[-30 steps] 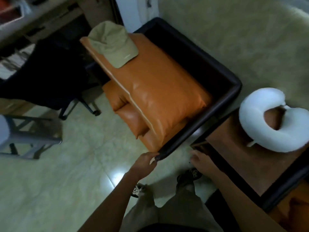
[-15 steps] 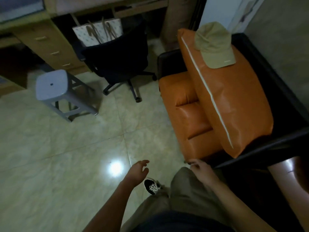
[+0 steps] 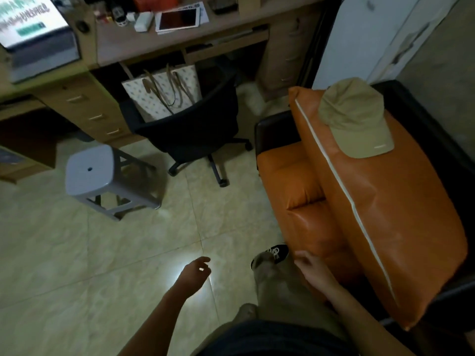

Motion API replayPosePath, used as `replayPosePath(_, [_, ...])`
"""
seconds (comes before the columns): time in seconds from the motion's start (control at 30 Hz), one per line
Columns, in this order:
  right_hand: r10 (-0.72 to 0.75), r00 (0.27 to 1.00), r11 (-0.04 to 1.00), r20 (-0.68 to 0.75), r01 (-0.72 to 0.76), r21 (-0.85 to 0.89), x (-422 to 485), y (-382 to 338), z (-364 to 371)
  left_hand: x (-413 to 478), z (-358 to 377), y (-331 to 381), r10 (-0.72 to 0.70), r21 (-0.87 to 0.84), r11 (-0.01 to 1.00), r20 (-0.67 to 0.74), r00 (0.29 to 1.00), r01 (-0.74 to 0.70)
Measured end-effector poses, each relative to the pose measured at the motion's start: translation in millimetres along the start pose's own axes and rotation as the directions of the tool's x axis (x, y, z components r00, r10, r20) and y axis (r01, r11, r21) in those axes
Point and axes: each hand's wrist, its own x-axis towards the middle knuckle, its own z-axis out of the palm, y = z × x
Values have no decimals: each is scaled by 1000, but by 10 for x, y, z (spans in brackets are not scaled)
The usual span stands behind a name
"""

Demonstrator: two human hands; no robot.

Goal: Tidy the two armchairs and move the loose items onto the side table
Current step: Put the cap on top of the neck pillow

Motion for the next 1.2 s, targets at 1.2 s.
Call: replayPosePath(1.2, [309,764,932,-566,-125,341,2085,-2008,-3535,2400,-911,5767,388,-311,916,522,760,-254])
